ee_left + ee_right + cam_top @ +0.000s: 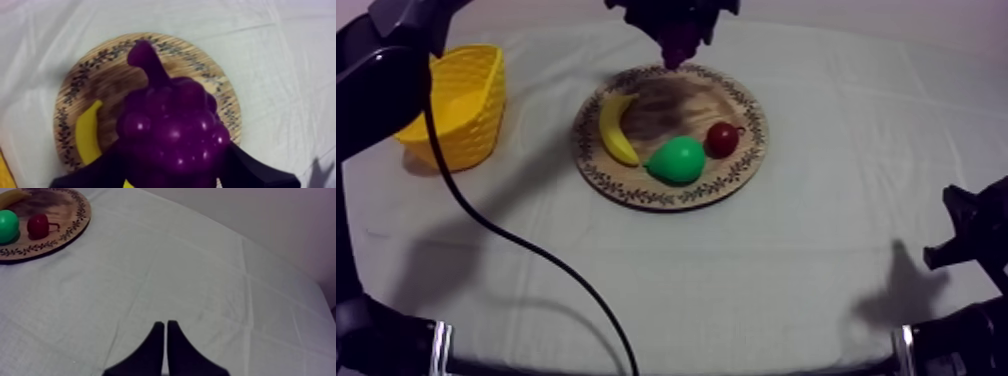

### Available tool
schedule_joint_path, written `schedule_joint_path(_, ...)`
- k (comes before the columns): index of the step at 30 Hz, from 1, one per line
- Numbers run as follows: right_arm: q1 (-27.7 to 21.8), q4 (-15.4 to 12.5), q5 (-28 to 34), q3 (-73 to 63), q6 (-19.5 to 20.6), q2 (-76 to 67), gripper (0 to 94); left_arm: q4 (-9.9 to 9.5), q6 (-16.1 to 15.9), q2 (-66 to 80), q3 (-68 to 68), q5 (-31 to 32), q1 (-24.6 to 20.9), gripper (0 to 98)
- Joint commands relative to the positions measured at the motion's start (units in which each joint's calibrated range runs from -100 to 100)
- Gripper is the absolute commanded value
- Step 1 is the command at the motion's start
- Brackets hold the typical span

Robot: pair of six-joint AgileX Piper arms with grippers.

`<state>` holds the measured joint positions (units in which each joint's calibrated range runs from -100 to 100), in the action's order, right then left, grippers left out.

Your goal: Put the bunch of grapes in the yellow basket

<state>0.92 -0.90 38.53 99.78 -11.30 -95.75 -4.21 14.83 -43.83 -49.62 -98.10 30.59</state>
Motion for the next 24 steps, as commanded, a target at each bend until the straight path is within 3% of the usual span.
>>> schedule_joint_path(1,0.0,0.0,0.0,0.0,0.0,0.0,0.3,-0.22,-0.1,1.2,1.7,0.0,-0.6,56.3)
schedule_joint_path(14,0.0,0.0,0.0,0.0,0.0,0.0,0.3,-1.09,-1.1,11.4,17.2,1.4,-11.0,56.1)
schedule_joint_path(24,0.0,0.0,0.0,0.0,0.0,0.0,0.3,-2.8,-1.8,19.4,28.8,2.0,-20.2,56.4)
